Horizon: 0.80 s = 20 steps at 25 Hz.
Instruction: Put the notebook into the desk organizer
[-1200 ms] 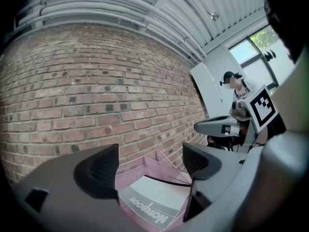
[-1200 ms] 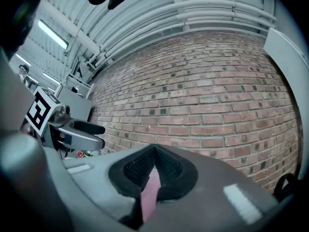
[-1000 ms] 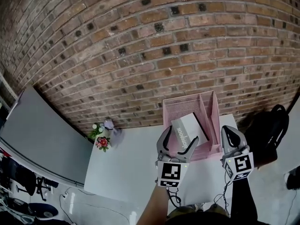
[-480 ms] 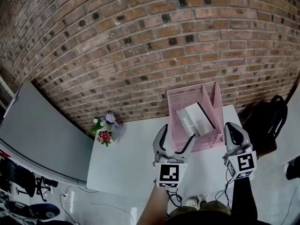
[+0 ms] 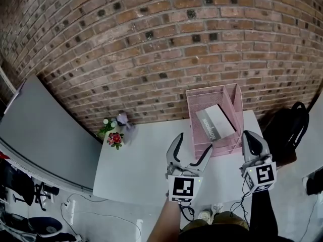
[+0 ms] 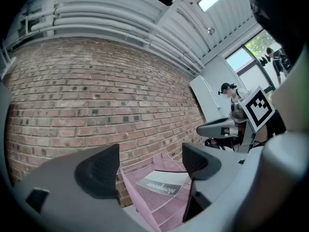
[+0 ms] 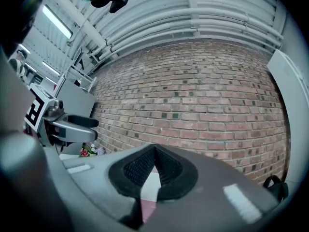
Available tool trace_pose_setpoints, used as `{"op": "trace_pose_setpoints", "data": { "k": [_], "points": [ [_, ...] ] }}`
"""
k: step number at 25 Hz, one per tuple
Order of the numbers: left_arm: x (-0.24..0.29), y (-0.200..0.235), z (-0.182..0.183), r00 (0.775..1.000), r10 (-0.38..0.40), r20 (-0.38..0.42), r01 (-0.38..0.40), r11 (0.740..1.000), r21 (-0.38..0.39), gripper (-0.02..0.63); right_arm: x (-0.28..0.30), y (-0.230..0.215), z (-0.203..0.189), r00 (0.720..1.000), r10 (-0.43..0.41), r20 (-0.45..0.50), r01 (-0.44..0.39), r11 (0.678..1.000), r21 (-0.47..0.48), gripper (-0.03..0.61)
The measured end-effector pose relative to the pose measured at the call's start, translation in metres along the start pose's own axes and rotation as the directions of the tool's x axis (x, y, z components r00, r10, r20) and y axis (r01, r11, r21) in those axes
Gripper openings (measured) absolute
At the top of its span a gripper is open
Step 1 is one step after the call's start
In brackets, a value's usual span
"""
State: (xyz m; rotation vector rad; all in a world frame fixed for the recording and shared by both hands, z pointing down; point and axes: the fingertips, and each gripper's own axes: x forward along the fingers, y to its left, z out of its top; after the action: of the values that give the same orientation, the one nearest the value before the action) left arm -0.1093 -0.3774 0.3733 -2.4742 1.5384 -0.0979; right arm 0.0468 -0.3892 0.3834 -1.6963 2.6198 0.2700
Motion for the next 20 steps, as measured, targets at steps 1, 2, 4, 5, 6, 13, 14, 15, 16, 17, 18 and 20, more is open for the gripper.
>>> {"op": "trace_pose_setpoints", "data": {
  "k": [1, 2, 4, 5, 6, 13, 14, 15, 16, 17, 18, 20],
  "points": [
    [-0.002, 0.000, -0.001, 1.000, -0.001, -0.005, 0.001, 1.000, -0.002, 0.411, 0.000, 0.002, 0.001, 1.000, 0.002, -0.001, -0.002, 1.000, -0.001, 0.000],
    [-0.004, 0.001, -0.003, 1.000, 0.002, -0.010, -0.002, 1.000, -0.004, 0.408, 0.001, 0.004, 0.002, 1.000, 0.001, 0.000, -0.001, 1.000, -0.002, 0.000],
    [-0.009, 0.006, -0.003, 1.000, 0.017, -0.007, -0.017, 1.000, 0.013, 0.376, 0.002, 0.006, 0.006, 1.000, 0.003, 0.005, -0.003, 1.000, -0.012, 0.000],
    [-0.012, 0.011, -0.002, 1.000, 0.031, 0.001, -0.031, 0.999, 0.025, 0.320, 0.002, 0.007, 0.008, 1.000, 0.006, 0.008, -0.006, 1.000, -0.016, 0.000],
    [-0.015, 0.016, -0.004, 0.999, 0.051, -0.001, -0.051, 0.998, 0.023, 0.236, 0.003, 0.009, 0.007, 1.000, 0.006, 0.010, -0.006, 1.000, -0.017, 0.000],
    [-0.034, 0.039, -0.023, 0.986, 0.146, -0.075, -0.146, 0.989, -0.004, 0.008, 0.005, 0.016, 0.002, 0.999, -0.032, 0.016, 0.032, 0.999, 0.008, 0.000],
    [-0.035, 0.040, -0.023, 0.987, 0.146, -0.073, -0.147, 0.989, -0.005, 0.008, 0.005, 0.017, 0.001, 0.999, -0.034, 0.015, 0.033, 0.999, 0.006, 0.000],
    [-0.035, 0.040, -0.023, 0.987, 0.145, -0.067, -0.146, 0.989, -0.003, 0.008, 0.006, 0.018, 0.001, 0.999, -0.035, 0.012, 0.035, 0.999, 0.000, 0.000],
    [-0.034, 0.039, -0.021, 0.988, 0.143, -0.057, -0.143, 0.990, 0.003, 0.008, 0.006, 0.018, 0.000, 0.999, -0.037, 0.009, 0.037, 0.999, -0.005, 0.000],
    [-0.033, 0.038, -0.021, 0.989, 0.141, -0.052, -0.141, 0.990, 0.008, 0.008, 0.007, 0.019, 0.000, 0.999, -0.035, 0.007, 0.036, 0.999, -0.010, 0.000],
    [-0.033, 0.037, -0.022, 0.988, 0.142, -0.054, -0.141, 0.990, 0.007, 0.008, 0.007, 0.019, 0.001, 0.999, -0.031, 0.007, 0.032, 0.999, -0.014, 0.000],
    [-0.032, 0.036, -0.022, 0.988, 0.145, -0.058, -0.145, 0.989, 0.003, 0.008, 0.007, 0.021, 0.001, 1.000, -0.022, 0.006, 0.022, 1.000, -0.021, 0.000]
  ]
}}
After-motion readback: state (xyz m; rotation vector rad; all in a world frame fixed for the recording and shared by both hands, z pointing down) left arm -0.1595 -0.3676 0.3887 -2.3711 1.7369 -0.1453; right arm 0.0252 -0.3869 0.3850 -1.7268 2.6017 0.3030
